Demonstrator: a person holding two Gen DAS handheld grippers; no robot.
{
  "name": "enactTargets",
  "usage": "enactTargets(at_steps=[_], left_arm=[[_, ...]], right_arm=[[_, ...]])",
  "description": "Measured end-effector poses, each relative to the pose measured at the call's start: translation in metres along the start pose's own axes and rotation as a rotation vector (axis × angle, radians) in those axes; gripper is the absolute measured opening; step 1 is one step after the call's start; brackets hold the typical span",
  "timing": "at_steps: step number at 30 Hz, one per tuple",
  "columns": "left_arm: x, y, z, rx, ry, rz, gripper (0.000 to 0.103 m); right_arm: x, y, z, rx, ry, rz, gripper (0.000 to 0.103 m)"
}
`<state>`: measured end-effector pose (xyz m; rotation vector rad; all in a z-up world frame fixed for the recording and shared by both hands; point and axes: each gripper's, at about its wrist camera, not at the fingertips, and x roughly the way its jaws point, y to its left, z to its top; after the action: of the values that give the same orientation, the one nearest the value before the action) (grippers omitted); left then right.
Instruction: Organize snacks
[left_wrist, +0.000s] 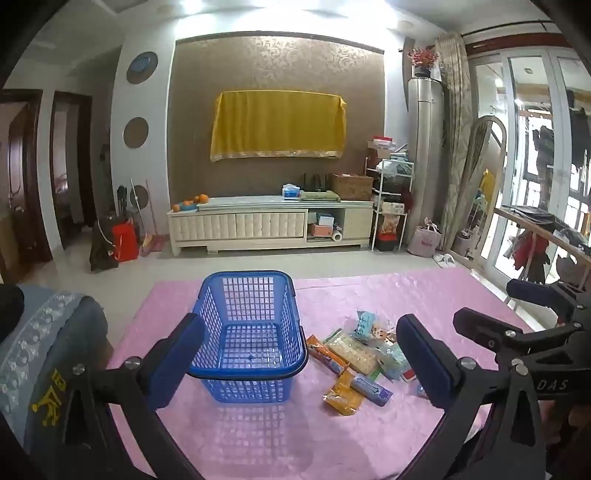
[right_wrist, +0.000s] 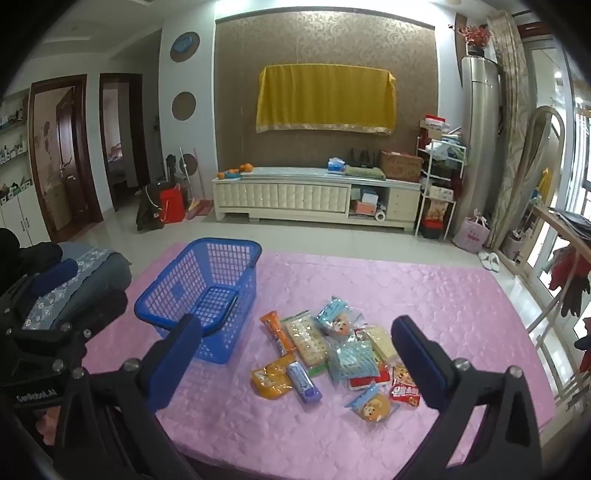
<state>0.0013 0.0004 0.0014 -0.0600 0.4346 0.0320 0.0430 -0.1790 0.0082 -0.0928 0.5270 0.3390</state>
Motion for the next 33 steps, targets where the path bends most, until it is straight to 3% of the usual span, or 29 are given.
enactTargets(at_steps=[5,16,33], left_arm=[[0.000,0.001,-0.002,0.006,-0.007,-0.037,0.103],[-0.004,-0.002,-0.001,0.019,0.011,-0.025,0.103],[0.001,-0.001,0.000,0.012,0.052,-0.038,0.103]], right_arm=[[0.001,0.004,0.000,0.031,0.010,0.021,0.103],[-0.002,-0.011,0.001,0.025,0.021,0.017,0.103],[0.000,-0.002,0.000,0.023,0.030,0.012,0.103]])
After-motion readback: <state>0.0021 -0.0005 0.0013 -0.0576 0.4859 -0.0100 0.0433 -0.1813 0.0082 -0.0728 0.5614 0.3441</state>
